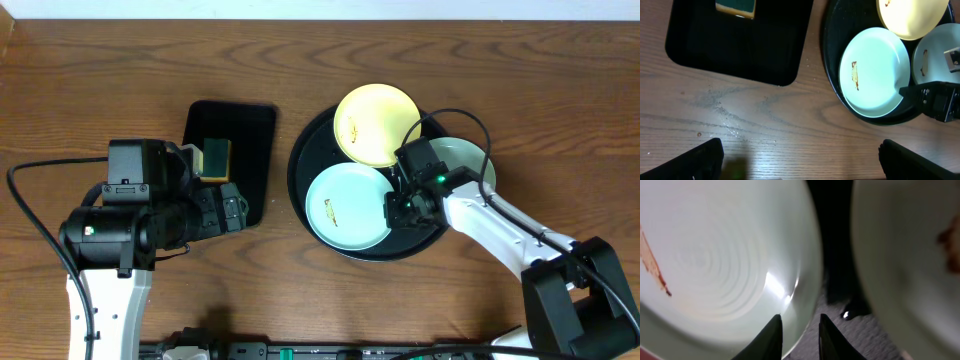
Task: Clean dirty plates on tray and stack at the side
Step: 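Reach the right gripper to the pale green plate rim and grip it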
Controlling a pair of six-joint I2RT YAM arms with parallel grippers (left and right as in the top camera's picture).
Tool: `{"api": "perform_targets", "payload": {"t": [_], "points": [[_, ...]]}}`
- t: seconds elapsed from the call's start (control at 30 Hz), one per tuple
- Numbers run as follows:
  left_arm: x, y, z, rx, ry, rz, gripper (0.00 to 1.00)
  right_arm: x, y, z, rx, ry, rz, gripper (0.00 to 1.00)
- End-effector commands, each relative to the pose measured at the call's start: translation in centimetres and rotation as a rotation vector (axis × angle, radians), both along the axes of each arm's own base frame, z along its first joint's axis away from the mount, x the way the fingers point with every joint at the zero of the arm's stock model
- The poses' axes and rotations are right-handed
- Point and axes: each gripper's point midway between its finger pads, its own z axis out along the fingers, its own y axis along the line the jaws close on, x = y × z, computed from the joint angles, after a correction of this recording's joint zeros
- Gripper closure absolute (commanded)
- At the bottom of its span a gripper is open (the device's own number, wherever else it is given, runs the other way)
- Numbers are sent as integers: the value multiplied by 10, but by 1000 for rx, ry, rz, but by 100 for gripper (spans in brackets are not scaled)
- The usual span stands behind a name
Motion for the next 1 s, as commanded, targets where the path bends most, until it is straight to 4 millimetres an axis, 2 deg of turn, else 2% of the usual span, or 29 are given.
{"api": "perform_targets", "payload": {"t": [0.0,0.23,0.47,0.63,0.7,0.87,0.97], "points": [[0,-2,3,-7,-5,-8,1,14,-7,2,-34,-74,53,72],[0,-2,3,-6,-5,-8,1,28,0,6,-25,-147,82,75],[0,-1,2,0,-1,-5,1,35,-8,2,-90,-176,69,79],[1,-1,2,0,-5,-5,1,36,-4,-2,-88,-179,78,85],[3,-1,3,0,-12,-5,1,36,-2,-1,-85,-184,84,92],[5,-1,3,1,-19,-5,1,36,1,-1,-83,-189,90,96],[5,-1,3,1,-19,-5,1,38,-5,-2,-116,-199,82,97]]}}
